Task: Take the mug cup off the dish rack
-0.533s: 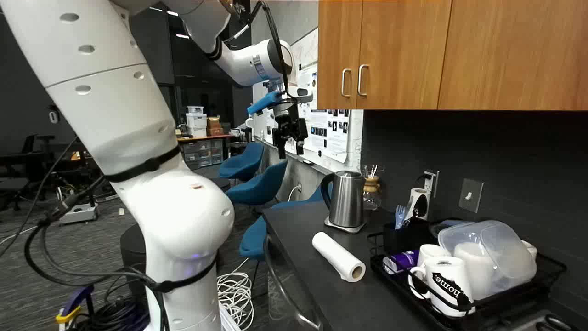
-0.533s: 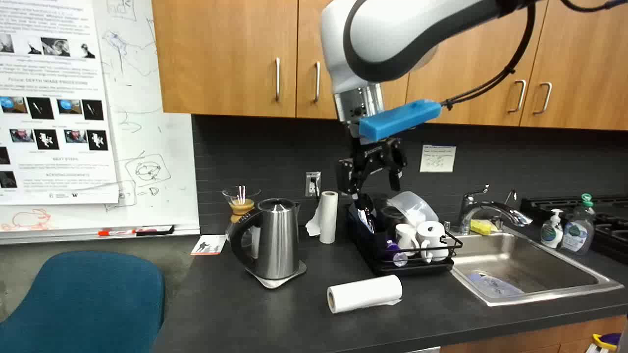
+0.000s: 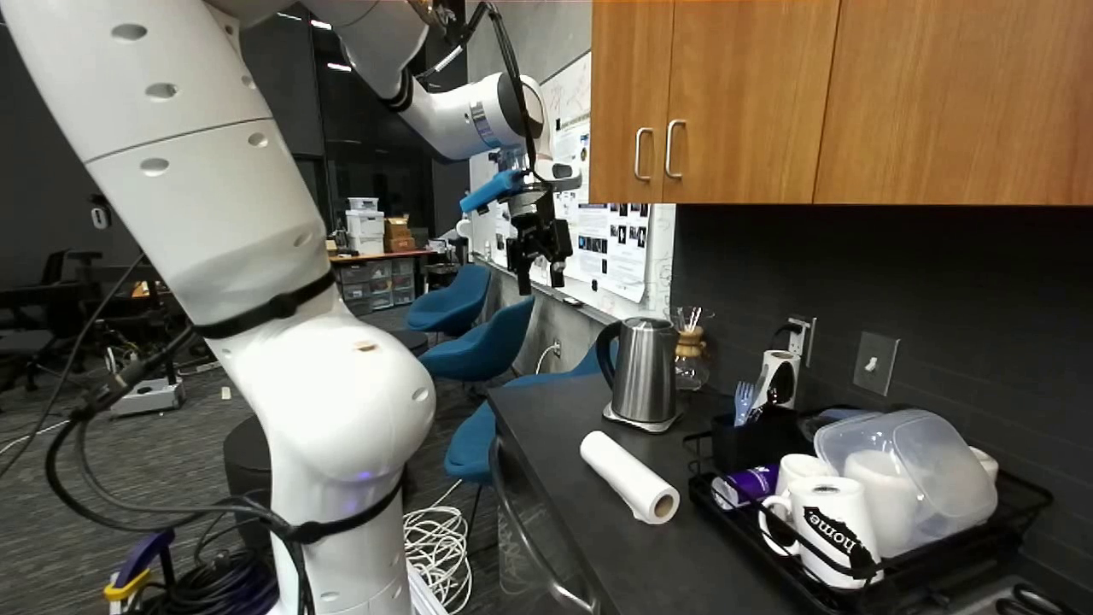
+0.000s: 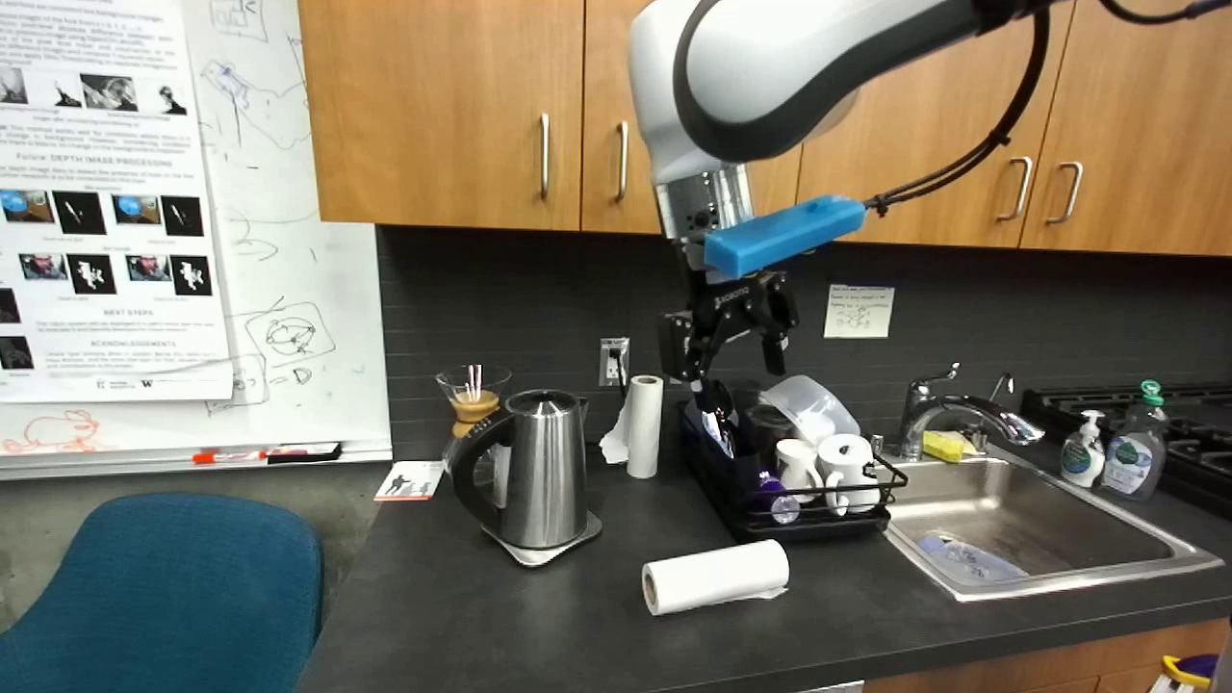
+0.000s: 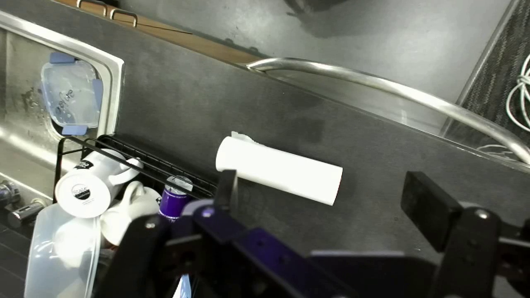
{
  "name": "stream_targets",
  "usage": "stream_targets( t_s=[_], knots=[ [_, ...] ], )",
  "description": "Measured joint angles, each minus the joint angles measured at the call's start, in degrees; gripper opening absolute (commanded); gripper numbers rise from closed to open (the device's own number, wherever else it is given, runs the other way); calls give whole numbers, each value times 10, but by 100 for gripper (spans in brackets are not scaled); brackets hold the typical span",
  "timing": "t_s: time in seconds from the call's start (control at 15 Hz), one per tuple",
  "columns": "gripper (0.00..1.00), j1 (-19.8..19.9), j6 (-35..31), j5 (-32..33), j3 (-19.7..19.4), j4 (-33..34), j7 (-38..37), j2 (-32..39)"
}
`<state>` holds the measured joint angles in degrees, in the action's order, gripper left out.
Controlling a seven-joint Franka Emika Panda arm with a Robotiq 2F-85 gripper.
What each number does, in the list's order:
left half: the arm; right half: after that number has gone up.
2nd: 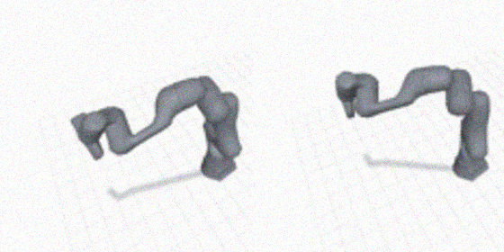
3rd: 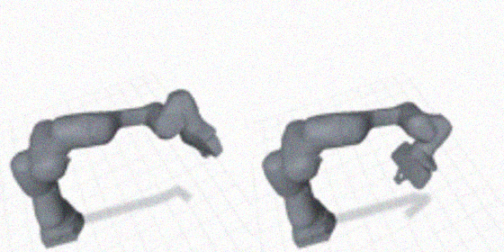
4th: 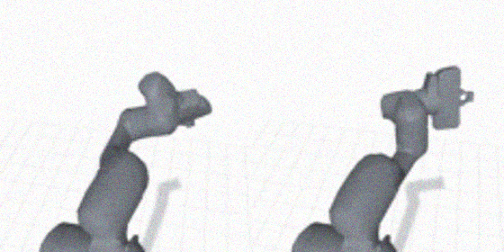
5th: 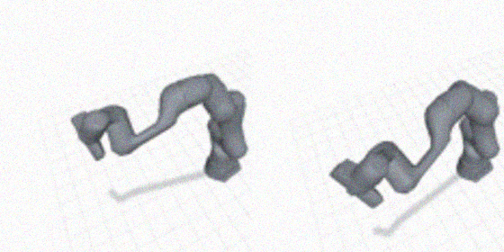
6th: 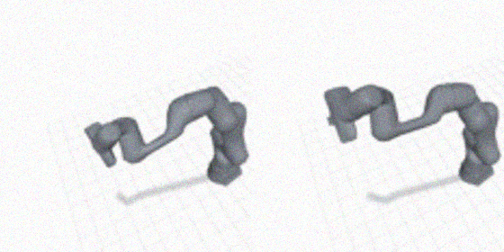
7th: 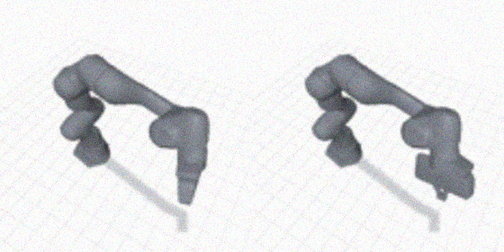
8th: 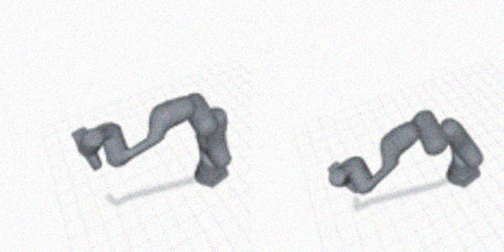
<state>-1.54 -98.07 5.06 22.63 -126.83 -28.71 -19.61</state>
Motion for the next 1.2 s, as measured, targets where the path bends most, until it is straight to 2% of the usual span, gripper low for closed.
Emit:
stream_targets(
  t_s=[0.73,1.2],
  knots=[
    [100,0,0,0,0,0,0,0],
    [100,-15,0,10,-20,0,0,1]
  ],
)
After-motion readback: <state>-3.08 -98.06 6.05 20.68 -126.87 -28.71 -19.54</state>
